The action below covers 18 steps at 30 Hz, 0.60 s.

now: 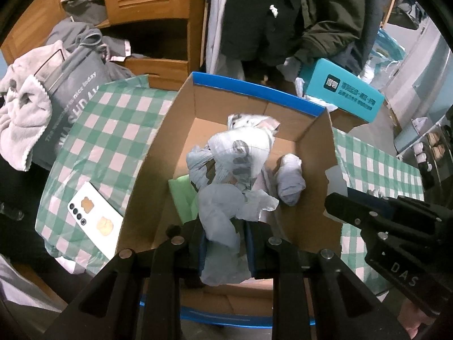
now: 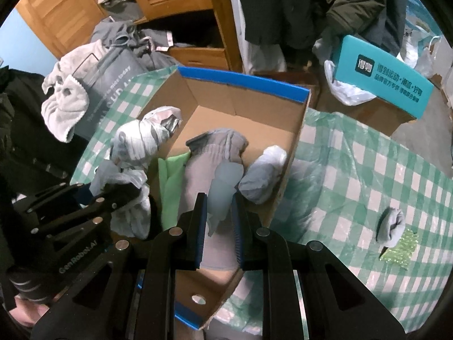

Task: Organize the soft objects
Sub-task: 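Lower the bottle and white cloth into the box and open both tools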

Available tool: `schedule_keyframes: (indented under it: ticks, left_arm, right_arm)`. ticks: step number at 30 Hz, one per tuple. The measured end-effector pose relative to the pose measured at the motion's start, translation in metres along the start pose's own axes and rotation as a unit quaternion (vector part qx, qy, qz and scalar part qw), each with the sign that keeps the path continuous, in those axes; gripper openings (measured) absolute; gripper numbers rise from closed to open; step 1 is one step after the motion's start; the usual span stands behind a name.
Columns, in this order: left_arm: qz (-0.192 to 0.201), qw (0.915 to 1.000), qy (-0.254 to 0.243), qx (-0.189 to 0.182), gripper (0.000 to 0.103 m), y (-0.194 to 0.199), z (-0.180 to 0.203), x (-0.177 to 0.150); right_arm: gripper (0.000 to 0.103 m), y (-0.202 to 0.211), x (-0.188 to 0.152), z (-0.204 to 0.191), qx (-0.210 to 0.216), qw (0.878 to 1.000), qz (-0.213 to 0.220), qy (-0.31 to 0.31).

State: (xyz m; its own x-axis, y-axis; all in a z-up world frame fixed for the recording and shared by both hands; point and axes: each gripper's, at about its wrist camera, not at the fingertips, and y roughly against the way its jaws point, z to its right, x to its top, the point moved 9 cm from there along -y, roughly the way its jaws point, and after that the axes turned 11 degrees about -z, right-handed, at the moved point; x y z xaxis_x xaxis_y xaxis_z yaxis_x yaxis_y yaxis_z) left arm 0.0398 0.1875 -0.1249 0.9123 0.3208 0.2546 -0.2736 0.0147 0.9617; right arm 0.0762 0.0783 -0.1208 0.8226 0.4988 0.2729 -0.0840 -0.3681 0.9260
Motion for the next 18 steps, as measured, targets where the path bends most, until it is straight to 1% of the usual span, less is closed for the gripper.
schedule_keyframes:
  ticks: [1, 2, 3, 4, 7, 8, 9, 11, 13, 15, 16, 18]
  left_arm:
    - [0.000, 1.0000, 0.004, -0.001, 0.023, 0.000, -0.001, 0.000]
    - [-0.002, 1.0000, 0.006, -0.001, 0.027, 0.000, -0.002, 0.000]
    - [-0.002, 1.0000, 0.008, -0.003, 0.027, 0.000, -0.002, 0.000]
    - [-0.002, 0.9999, 0.011, -0.004, 0.030, 0.000, -0.003, 0.001]
    - [0.002, 0.9999, 0.011, -0.001, 0.032, 0.001, -0.003, 0.002]
    - [0.002, 1.0000, 0.010, 0.000, 0.032, 0.001, -0.002, 0.002]
    - [0.002, 1.0000, 0.008, 0.001, 0.033, 0.000, -0.002, 0.002]
    - [0.002, 1.0000, 0.005, 0.003, 0.037, 0.000, 0.000, 0.001]
    - [0.002, 1.0000, 0.001, 0.006, 0.038, 0.000, 0.003, 0.000]
    - [0.002, 1.0000, -0.004, 0.006, 0.042, 0.000, 0.007, -0.001]
    - [0.003, 0.9999, -0.008, 0.006, 0.044, 0.000, 0.009, -0.001]
    - [0.006, 0.9999, -0.014, 0.007, 0.045, 0.001, 0.014, -0.001]
  right_arm:
    - [0.018, -0.002, 0.000, 0.000, 0.001, 1.000, -0.003, 0.001]
    - [0.019, -0.004, 0.000, 0.000, 0.002, 1.000, -0.005, 0.000]
    - [0.021, -0.005, 0.000, 0.001, 0.004, 1.000, -0.007, -0.001]
    - [0.022, -0.006, -0.001, 0.001, 0.004, 1.000, -0.008, 0.001]
    - [0.022, -0.005, -0.001, 0.003, 0.004, 1.000, -0.005, -0.005]
    - [0.024, -0.004, -0.001, 0.004, 0.005, 1.000, -0.004, -0.006]
    - [0.027, -0.003, -0.001, 0.004, 0.005, 1.000, -0.003, -0.007]
    - [0.041, 0.001, -0.001, 0.006, 0.007, 1.000, 0.002, -0.010]
    - [0.042, 0.002, -0.001, 0.009, 0.006, 1.000, 0.005, -0.013]
    - [0.042, 0.004, -0.001, 0.011, 0.003, 1.000, 0.007, -0.015]
    - [0.044, 0.006, -0.002, 0.013, 0.001, 1.000, 0.008, -0.017]
    - [0.051, 0.008, -0.003, 0.018, 0.001, 1.000, 0.010, -0.024]
